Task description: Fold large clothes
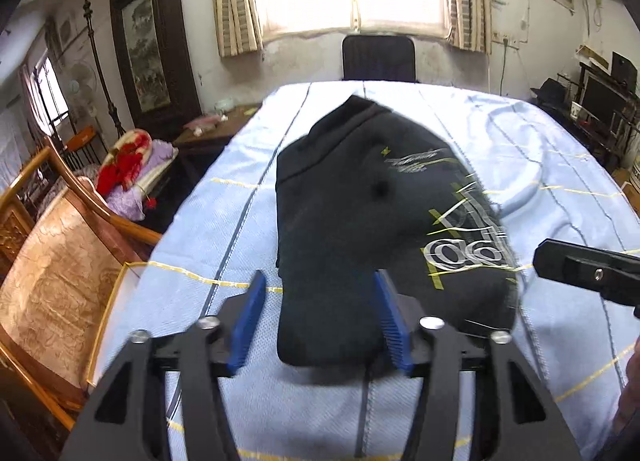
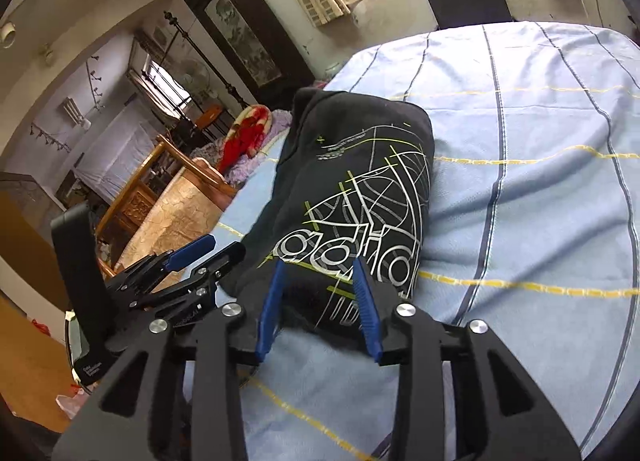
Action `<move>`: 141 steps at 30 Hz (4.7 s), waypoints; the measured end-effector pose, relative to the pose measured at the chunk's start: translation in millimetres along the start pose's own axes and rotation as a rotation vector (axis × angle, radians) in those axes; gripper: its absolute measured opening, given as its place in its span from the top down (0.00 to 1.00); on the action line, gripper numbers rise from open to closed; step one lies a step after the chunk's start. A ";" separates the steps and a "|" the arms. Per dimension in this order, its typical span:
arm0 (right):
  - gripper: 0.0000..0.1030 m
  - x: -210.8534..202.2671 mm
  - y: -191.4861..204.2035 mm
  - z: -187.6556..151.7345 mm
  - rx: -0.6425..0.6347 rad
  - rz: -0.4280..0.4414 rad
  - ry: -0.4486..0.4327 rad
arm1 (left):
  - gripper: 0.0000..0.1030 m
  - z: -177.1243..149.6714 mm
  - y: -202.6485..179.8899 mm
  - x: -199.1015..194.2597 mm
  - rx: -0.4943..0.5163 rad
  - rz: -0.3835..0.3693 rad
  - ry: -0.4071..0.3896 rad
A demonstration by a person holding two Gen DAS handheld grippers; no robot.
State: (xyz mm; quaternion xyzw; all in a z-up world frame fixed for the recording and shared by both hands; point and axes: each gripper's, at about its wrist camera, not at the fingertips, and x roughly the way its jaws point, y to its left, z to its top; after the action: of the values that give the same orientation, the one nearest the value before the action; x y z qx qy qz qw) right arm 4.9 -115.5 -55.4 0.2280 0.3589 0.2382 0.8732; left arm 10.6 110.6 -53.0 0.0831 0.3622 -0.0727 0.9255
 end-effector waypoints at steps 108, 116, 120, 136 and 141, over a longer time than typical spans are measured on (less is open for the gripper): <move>0.05 -47.5 41.4 -38.3 -0.074 -0.178 -0.092 | 0.04 -14.4 -8.3 -82.6 -0.023 0.081 -0.125; 0.05 -47.5 41.6 -38.1 -0.074 -0.176 -0.092 | 0.04 -14.4 -8.7 -82.6 -0.022 0.081 -0.125; 0.05 -47.4 42.2 -37.9 -0.074 -0.177 -0.092 | 0.04 -14.7 -8.6 -82.4 -0.022 0.080 -0.124; 0.05 -46.1 43.7 -38.1 -0.073 -0.172 -0.087 | 0.07 -18.6 -2.2 -84.9 -0.029 0.078 -0.140; 0.05 -45.7 43.9 -37.9 -0.075 -0.172 -0.085 | 0.07 -15.5 -1.9 -80.0 -0.032 0.060 -0.104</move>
State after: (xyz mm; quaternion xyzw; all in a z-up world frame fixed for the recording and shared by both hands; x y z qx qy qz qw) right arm -62.9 -99.0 -31.0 0.1732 0.3306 0.1661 0.9128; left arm -58.2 117.8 -9.8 0.0752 0.3123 -0.0435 0.9460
